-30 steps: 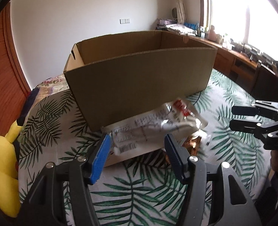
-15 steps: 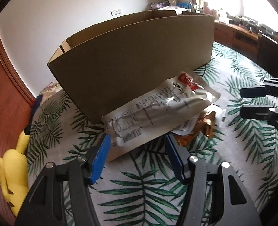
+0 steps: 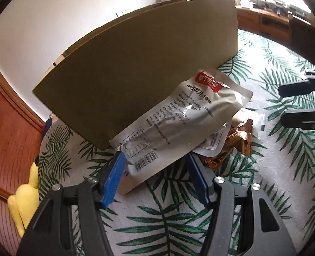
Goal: Organize snacks
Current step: 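Move both grippers back to the remaining snacks beside the box, then grasp the white chicken-feet pouch with the left gripper while the right grasps the orange-labelled pouch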
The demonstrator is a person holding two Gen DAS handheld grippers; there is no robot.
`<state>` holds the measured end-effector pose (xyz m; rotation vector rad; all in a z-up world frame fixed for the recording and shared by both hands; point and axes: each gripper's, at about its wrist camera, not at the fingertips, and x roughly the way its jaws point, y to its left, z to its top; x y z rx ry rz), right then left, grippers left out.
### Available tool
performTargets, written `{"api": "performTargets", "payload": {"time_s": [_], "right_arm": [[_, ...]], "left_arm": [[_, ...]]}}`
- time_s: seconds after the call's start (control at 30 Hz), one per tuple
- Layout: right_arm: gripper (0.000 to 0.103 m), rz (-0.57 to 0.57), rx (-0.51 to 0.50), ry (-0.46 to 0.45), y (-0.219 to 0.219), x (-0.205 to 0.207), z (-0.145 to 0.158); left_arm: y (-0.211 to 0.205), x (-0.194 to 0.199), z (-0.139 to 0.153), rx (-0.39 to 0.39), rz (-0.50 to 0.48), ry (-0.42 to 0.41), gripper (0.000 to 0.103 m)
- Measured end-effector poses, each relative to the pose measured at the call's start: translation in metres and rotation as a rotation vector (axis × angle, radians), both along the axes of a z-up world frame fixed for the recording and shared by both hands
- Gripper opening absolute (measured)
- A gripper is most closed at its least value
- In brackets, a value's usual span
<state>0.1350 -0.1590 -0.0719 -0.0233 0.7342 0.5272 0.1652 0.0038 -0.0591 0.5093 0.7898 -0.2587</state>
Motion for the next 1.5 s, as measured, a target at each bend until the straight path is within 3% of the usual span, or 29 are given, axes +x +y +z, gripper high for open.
{"api": "performTargets", "payload": {"time_s": [0.2, 0.27, 0.3, 0.6, 1.1, 1.27, 1.3, 1.5], "right_arm": [[0.056, 0.0, -0.002, -0.007, 0.0, -0.001, 0.001], [0.056, 0.0, -0.003, -0.009, 0.0, -0.002, 0.001], [0.056, 0.001, -0.005, -0.009, 0.0, -0.002, 0.001], [0.056, 0.005, -0.01, -0.008, 0.001, -0.002, 0.0], [0.056, 0.005, -0.024, -0.002, 0.003, -0.003, 0.0], [0.056, 0.008, -0.043, 0.0, 0.009, -0.002, 0.001], [0.057, 0.012, -0.044, 0.004, 0.01, -0.001, 0.002], [0.057, 0.047, -0.061, -0.001, 0.024, 0.008, 0.01]], "left_arm": [[-0.007, 0.007, 0.002, 0.031, -0.022, -0.035, 0.06], [-0.007, 0.007, 0.005, -0.006, -0.045, -0.034, 0.057], [-0.006, 0.007, 0.006, -0.031, -0.056, -0.027, 0.047], [0.016, 0.013, 0.025, -0.179, -0.046, -0.009, 0.034], [-0.011, 0.039, 0.024, -0.18, -0.109, 0.034, 0.043], [-0.004, 0.034, 0.032, -0.243, -0.096, 0.024, 0.021], [-0.003, 0.031, 0.035, -0.25, -0.09, 0.013, 0.012], [0.014, 0.021, 0.047, -0.304, -0.064, 0.017, 0.004]]}}
